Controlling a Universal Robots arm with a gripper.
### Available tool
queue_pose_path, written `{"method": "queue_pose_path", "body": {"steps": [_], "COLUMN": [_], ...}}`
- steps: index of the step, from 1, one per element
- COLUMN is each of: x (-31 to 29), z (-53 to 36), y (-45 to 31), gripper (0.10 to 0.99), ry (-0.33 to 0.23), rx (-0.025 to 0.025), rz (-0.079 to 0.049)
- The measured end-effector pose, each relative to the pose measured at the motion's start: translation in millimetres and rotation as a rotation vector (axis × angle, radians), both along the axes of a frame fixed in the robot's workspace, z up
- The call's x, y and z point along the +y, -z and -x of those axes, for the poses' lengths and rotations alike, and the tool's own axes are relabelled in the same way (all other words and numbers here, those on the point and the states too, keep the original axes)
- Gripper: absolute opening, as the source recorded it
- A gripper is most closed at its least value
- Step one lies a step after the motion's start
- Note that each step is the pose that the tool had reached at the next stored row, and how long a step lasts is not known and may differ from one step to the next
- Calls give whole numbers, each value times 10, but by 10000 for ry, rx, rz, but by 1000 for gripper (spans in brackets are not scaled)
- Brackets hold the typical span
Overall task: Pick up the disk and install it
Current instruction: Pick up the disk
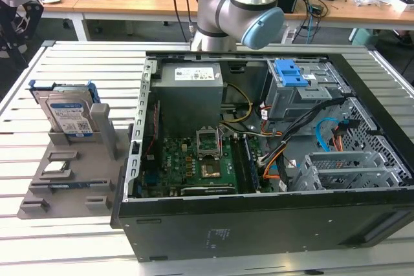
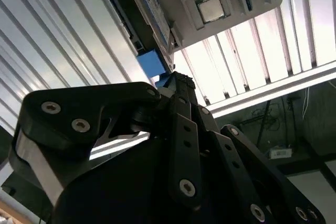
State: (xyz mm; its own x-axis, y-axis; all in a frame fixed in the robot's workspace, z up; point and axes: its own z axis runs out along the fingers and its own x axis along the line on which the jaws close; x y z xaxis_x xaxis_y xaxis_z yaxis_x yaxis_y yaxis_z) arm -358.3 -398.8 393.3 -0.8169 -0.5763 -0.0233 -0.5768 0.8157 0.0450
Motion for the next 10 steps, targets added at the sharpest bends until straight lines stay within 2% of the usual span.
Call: {"method": "queue_pose_path", "body": {"steps": [10], "x": [0], "z": [0], "y": [0], "gripper": [106], "ry": [-1301], "rx": [0], "rz": [0]}}
